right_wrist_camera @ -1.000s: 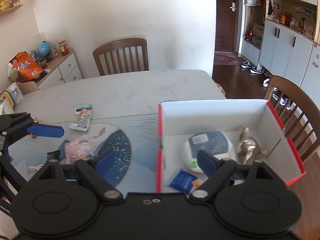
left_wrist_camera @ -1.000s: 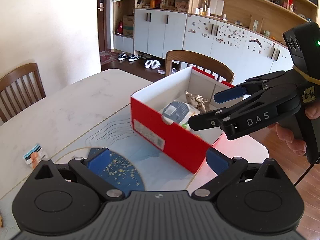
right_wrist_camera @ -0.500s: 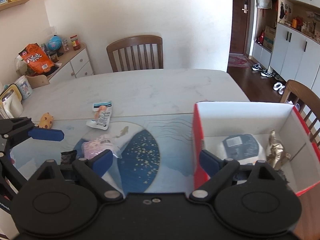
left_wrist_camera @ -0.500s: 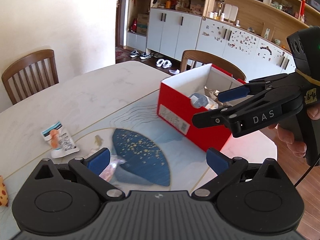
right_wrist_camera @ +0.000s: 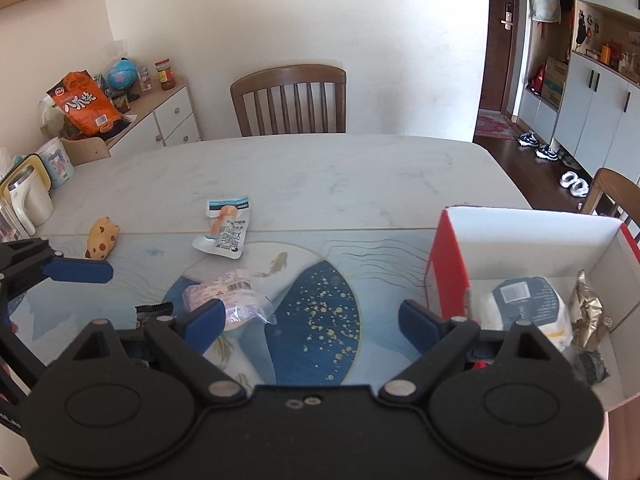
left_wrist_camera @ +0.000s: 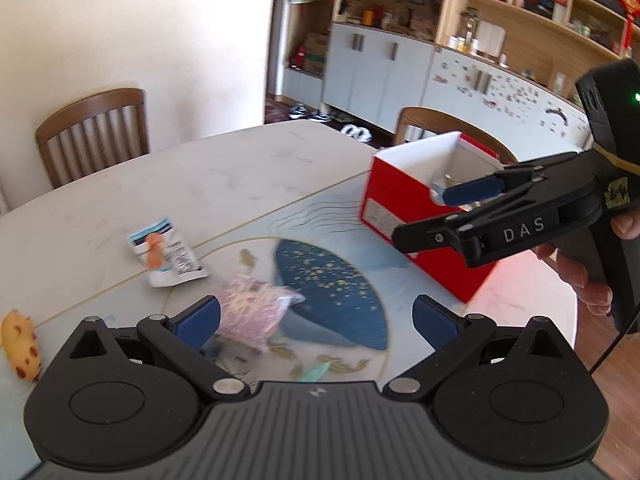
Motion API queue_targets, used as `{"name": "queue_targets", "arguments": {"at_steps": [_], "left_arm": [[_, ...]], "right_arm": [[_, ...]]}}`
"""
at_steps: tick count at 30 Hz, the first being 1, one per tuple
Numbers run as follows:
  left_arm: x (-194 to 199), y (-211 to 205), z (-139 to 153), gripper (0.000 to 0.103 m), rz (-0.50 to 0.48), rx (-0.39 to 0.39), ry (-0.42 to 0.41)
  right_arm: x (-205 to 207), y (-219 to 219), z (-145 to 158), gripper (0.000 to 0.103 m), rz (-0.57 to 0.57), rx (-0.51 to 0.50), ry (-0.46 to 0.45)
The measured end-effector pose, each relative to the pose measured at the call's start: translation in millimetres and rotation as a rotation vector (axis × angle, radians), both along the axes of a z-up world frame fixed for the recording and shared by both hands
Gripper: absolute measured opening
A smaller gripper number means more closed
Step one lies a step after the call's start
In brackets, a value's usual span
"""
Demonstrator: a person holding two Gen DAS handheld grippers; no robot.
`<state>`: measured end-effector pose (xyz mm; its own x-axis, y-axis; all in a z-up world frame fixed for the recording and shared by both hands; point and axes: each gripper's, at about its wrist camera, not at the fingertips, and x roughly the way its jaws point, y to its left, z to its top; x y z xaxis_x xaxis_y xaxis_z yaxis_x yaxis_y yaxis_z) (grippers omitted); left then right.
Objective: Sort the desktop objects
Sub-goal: 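Withdraw both tools from the red shoebox back toward the table, then grasp the white USB cable with the left tool while the right tool grasps the translucent bread bag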
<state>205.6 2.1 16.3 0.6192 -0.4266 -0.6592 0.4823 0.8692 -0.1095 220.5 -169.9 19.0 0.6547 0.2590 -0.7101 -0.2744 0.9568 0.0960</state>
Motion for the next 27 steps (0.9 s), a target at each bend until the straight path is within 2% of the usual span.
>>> {"name": "queue_targets", "arguments": {"at_steps": [6, 13, 27], "left_arm": [[-1.7, 22.4, -9.9, 0.103, 0.069, 0.011, -0.016], [-4.5, 47.7, -24.4, 0.103, 0.114, 0.002, 0.01], [-8.2, 74.6, -54.0, 0.103, 0.134, 0.033, 0.027]], "right_arm": [[4.2, 15.8, -7.3, 0.094, 0.019, -0.003, -0.004], [9.8, 31.3, -16.8, 0.094, 0.05, -0.011, 0.001], [20.1, 51.5, -34.7, 0.094, 0.081, -0.018, 0.018]]}}
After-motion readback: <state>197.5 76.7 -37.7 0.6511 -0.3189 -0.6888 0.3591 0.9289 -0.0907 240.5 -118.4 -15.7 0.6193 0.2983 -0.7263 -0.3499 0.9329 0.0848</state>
